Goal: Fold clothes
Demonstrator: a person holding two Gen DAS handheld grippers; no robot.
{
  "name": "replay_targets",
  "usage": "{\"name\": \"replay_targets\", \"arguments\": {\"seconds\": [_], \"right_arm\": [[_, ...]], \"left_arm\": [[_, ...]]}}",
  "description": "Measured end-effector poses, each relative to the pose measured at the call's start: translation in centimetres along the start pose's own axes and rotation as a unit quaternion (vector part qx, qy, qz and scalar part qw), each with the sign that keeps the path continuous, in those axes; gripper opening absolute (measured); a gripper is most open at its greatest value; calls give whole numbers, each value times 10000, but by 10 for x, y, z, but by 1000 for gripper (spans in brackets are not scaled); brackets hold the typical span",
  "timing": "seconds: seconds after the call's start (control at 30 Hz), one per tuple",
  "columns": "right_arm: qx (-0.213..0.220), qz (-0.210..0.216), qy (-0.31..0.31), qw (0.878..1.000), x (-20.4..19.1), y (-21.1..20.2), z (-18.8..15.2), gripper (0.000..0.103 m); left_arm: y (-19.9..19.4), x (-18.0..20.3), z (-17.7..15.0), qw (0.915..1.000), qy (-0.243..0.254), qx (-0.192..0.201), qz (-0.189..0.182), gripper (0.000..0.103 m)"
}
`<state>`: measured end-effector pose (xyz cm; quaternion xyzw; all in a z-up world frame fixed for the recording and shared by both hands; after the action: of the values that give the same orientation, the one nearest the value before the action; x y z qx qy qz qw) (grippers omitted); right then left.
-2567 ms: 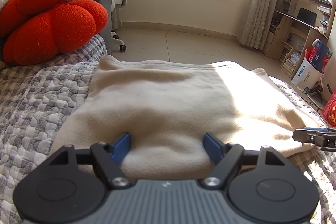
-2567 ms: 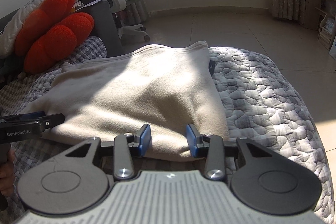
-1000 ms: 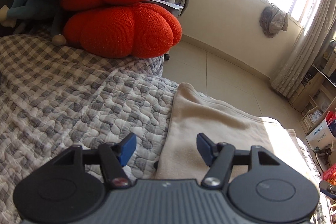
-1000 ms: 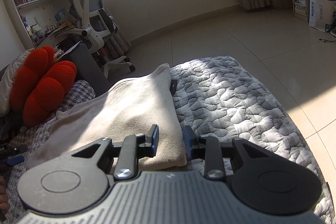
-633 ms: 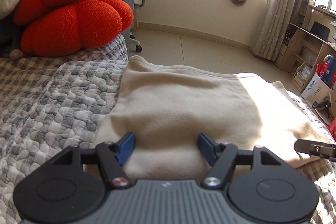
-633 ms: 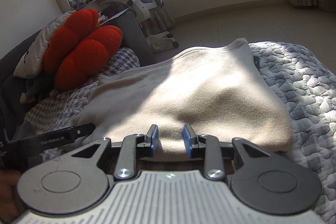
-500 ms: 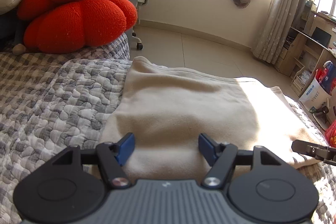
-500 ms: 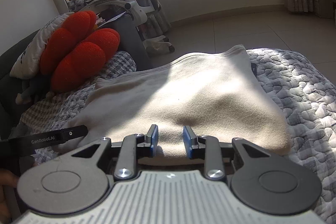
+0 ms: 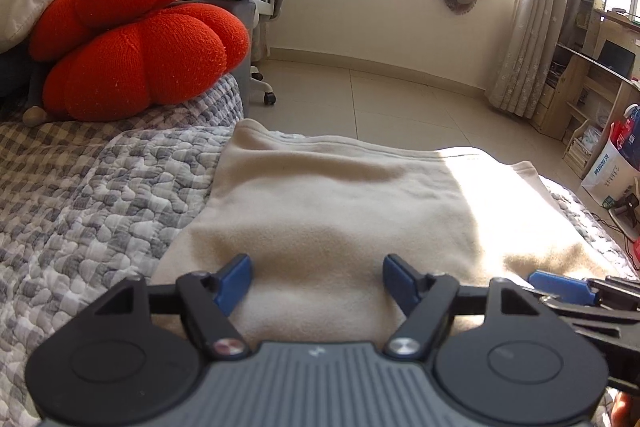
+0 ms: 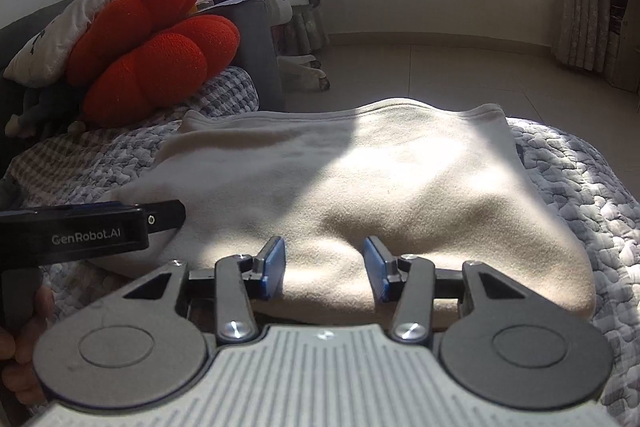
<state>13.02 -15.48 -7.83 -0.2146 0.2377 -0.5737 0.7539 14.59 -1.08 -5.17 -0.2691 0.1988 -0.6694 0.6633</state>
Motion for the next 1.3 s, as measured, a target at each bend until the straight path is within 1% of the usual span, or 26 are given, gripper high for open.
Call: {"name": "replay_targets", "arguments": {"seconds": [0.03,0.07,0.13,0.17,0.2,0.23,0.27,0.3,0.37,0.4,0.43,0.5,0.57,0.6,0.67,0.77,0.8,0.83,0.9,0.97,1.03,1.07,1.13,1.23,1.3], "right_arm": [[-29,-52,-25,10000,-2,-2,2,50],[-39,-32,86,10000,-3,-6,5,51],[79,210,337,9992,-6,-13,9,53],[-16,223,327,9992,-7,-10,6,56],[-102,208,290,9993,-8,-7,3,56],[-132,72,126,9998,-9,-5,0,56],[-80,-24,-42,10000,-10,-7,1,56],[-42,-23,-48,10000,-11,-11,4,56],[210,103,49,9997,-11,-20,11,56],[252,154,71,9995,-11,-20,12,57],[154,123,84,9998,-10,-14,9,59],[-117,-64,36,9999,-4,0,-2,59],[-30,-15,62,10000,-5,-1,1,61],[-33,11,179,9998,-4,-3,3,61],[24,66,278,9996,-4,-6,5,61],[-70,-46,-44,10000,-6,-5,0,61],[-71,-54,-34,10000,-6,-7,1,61],[-71,-44,43,10000,-5,-11,3,62],[-32,-10,309,9995,0,-19,6,66],[15,-95,670,9977,10,-26,9,86],[120,-181,1125,9934,27,-35,11,96],[167,-169,1357,9905,36,-39,11,97],[207,-156,1892,9816,57,-46,8,98],[32,-312,2451,9690,84,-50,-4,98],[-82,-389,2674,9628,96,-52,-13,98]], "left_arm": [[2,0,-2,10000,-8,-42,30,75],[4,0,-2,10000,-26,-69,35,75],[5,0,-2,9999,-82,-136,5,78],[7,-2,-2,9998,-126,-178,-12,79],[7,-3,-3,9996,-169,-206,-28,79],[7,-5,-3,9995,-211,-227,-43,79],[4,-6,-2,9995,-221,-202,-26,79],[0,-7,1,9997,-193,-124,31,78],[-9,-6,7,9999,-71,119,70,78],[-12,-5,10,9997,-27,226,62,78],[-13,-4,11,9997,-26,241,44,79],[-8,-3,8,9999,-96,91,-11,79],[4,-4,-2,9997,-168,-169,-22,79],[8,-5,-5,9996,-171,-225,-22,81],[9,-5,-4,9998,-112,-153,-34,83],[7,-7,-5,9996,-143,-203,-114,83],[6,-7,-5,9996,-143,-197,-128,83],[5,-8,-4,9996,-142,-187,-131,83],[4,-7,-4,9997,-74,-176,-128,83],[3,-6,-4,9998,2,-171,-127,83],[4,-7,-5,9997,18,-183,-141,84],[4,-7,-5,9997,4,-196,-153,84],[4,-8,-5,9996,-25,-224,-178,84],[5,-9,-5,9995,-41,-253,-194,85],[5,-9,-5,9995,-57,-270,-182,85]]}}
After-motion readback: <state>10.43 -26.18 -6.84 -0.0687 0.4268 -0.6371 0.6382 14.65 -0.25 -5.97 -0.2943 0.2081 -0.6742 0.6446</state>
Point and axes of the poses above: each gripper's, at about its wrist camera, not at the fingertips, and y roughly the way its jaws point, x to its right, z to its top, the point moved 10 cm from there along y, roughly the way its jaws point, and after that the axes turned 1 degree about z, right-handed, at the moved point
